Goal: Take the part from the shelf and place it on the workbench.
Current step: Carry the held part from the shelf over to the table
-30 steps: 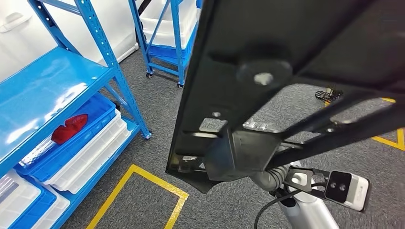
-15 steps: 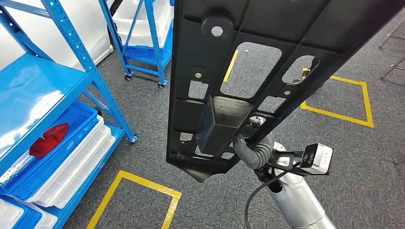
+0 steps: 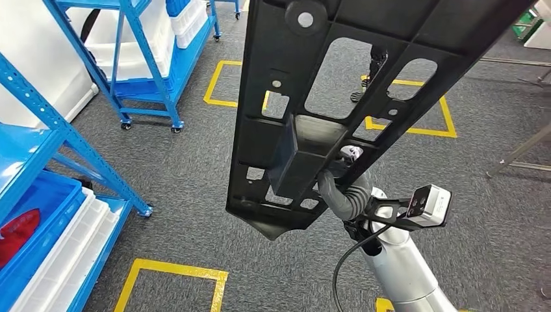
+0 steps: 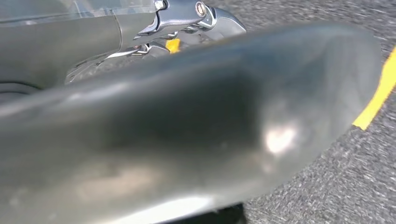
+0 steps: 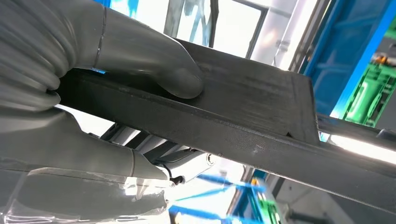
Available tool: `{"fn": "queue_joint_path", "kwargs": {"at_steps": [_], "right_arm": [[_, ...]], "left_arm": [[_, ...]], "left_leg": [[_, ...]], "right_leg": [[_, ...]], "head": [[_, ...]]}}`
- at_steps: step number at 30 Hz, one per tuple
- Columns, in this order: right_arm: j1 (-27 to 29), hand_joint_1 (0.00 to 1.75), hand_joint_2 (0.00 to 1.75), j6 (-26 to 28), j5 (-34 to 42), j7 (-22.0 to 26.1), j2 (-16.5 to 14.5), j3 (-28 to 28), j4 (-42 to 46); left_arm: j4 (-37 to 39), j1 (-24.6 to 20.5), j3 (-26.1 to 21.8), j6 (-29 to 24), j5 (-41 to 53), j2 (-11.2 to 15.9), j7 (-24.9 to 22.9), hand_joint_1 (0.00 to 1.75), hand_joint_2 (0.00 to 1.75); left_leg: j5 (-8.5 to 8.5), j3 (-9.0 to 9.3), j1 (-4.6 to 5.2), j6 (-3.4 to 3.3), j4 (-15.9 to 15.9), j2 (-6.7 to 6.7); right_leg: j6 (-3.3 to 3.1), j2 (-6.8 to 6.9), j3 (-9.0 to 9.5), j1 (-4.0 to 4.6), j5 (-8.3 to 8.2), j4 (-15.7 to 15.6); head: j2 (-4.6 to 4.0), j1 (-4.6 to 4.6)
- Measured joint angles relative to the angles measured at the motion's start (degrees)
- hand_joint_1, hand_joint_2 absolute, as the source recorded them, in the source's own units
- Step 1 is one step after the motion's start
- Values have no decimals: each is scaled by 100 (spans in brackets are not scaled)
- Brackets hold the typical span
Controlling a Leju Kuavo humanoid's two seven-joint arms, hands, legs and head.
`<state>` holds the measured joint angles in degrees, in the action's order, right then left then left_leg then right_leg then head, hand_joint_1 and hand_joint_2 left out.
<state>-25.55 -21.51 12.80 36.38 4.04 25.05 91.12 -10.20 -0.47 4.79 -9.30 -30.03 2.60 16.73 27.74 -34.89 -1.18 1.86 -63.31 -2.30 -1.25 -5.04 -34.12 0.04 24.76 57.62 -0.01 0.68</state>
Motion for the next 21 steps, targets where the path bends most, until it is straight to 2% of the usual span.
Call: {"fn": "queue_joint_path", "kwargs": {"at_steps": [1,2,3,4,5,7,9,10,11,12,13,14,15,16,17,18,20,21], "right_arm": [[7,175,175,-6,-7,3,-4,-39,-1],[26,175,175,-19,-20,5,-9,-82,-1],[57,175,175,-37,-33,8,-14,-128,-1],[97,175,175,-61,-46,9,-17,-175,0],[138,175,175,-85,-53,11,-17,-220,0],[181,175,175,-114,-54,18,-17,-297,0],[202,175,175,-115,-52,26,-17,-348,-4],[222,175,175,-115,-52,31,-16,-370,-9],[251,175,175,-113,-52,40,-14,-394,-15],[282,175,175,-110,-52,51,-11,-421,-19],[313,175,175,-107,-52,63,-4,-455,-15],[337,175,175,-103,-52,74,4,-487,-4],[353,175,175,-101,-52,82,16,-518,15],[363,175,175,-98,-49,91,30,-545,37],[370,175,175,-93,-42,105,48,-569,56],[381,175,175,-86,-32,125,74,-594,73],[441,175,175,-57,-9,179,142,-650,108],[488,175,175,-36,-2,212,174,-676,133]], "left_arm": [[1,0,-15,-12,-12,2,-12,0,0],[2,-1,-32,-27,-30,2,-23,0,0],[3,-5,-48,-46,-51,2,-31,0,0],[3,-9,-61,-69,-74,2,-31,0,0],[3,-12,-70,-94,-91,1,-33,0,0],[3,-3,-86,-137,-108,-2,-25,0,0],[3,15,-108,-164,-118,1,-6,0,0],[3,25,-123,-175,-128,5,6,0,0],[3,31,-142,-188,-141,10,16,0,0],[3,33,-163,-197,-154,19,22,0,0],[3,31,-182,-204,-166,28,22,0,0],[3,29,-196,-209,-173,39,12,0,0],[3,29,-202,-210,-176,51,-4,0,0],[3,32,-207,-207,-184,63,-29,0,0],[3,37,-216,-197,-199,78,-63,0,0],[3,40,-227,-182,-214,95,-97,0,0],[3,40,-246,-157,-236,121,-167,0,0],[3,44,-249,-152,-237,132,-195,0,0]], "left_leg": [[-98,119,-24,-1,282,-143],[-122,177,-36,-10,430,-255],[-99,189,-31,-33,464,-294],[-108,194,-26,-72,476,-228],[-122,208,-23,-114,501,-155],[-150,241,-19,-203,559,6],[-149,255,15,-258,580,168],[-142,254,32,-270,579,249],[-135,256,46,-275,578,328],[-128,258,56,-278,577,403],[-119,265,64,-276,577,474],[-109,277,70,-269,577,535],[-96,292,80,-256,576,591],[-81,306,90,-234,575,643],[-67,319,96,-207,574,693],[-54,333,99,-177,576,745],[-24,364,88,-116,582,824],[23,360,78,-89,536,762]], "right_leg": [[35,-69,-32,-5,8,35],[72,-132,-68,-13,8,59],[110,-197,-100,-22,-3,67],[149,-265,-118,-35,-21,58],[178,-261,-130,-41,-19,68],[225,0,-258,-25,140,330],[255,347,-595,-27,490,1025],[267,413,-782,-40,633,1398],[273,444,-904,-53,694,1641],[273,459,-922,-60,654,1674],[262,484,-811,-63,515,1464],[239,547,-598,-55,329,1074],[200,691,-367,-26,189,641],[162,808,-180,10,89,293],[128,890,-75,47,53,91],[101,919,-47,79,62,18],[57,782,-33,75,36,-21],[28,721,-7,57,17,-59]], "head": [[0,-2],[-1,-8],[-1,-15],[0,-19],[0,-25],[1,4],[1,36],[1,37],[1,38],[1,38],[1,38],[1,38],[1,38],[1,35],[1,32],[1,28],[1,26],[0,26]]}}
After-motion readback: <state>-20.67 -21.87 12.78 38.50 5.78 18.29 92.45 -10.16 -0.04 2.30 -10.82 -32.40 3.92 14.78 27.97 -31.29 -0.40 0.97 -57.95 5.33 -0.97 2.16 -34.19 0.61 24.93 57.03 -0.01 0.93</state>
